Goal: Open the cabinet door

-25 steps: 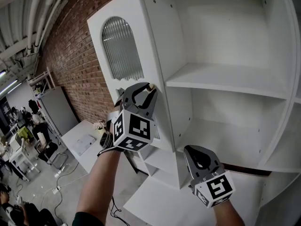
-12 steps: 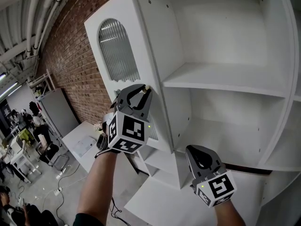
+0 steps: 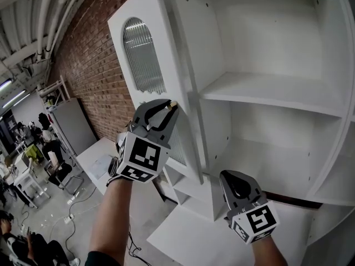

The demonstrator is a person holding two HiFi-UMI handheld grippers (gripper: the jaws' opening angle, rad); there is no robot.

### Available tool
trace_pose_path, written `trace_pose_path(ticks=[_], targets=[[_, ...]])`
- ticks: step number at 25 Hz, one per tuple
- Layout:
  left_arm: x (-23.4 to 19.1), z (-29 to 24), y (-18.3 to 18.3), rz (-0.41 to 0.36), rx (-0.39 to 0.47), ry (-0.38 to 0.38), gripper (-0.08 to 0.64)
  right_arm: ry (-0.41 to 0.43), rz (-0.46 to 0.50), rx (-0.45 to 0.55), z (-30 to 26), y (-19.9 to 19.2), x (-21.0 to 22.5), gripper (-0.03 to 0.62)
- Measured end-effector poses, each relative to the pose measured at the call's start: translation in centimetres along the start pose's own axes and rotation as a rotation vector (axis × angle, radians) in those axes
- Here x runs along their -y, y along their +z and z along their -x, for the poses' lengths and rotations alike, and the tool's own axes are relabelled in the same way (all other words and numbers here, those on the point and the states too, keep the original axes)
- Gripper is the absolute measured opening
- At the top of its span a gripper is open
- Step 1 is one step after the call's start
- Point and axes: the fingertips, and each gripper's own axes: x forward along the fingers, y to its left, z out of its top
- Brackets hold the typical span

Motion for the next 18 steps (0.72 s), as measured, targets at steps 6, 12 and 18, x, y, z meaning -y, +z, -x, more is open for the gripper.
trace_pose_path(ticks=[6,12,18], targets=[[-0.4,1.8,-0.1,0.029,0.035,-0.026,0.077,0.007,-0.012,0.011,-0.5,0.2,-0.7,0.005],[-0.7,4.2,-0.5,0.058,0.093,-0.062,0.078,0.002,-0.012,-0.003,-1.2,-0.4,-2.2,0.005],[-1.5,6.4,-1.1,0.064,0.145,-0.106,0.077,-0.019,0.004,0.003,-2.5,0.1,-4.4,0.005]])
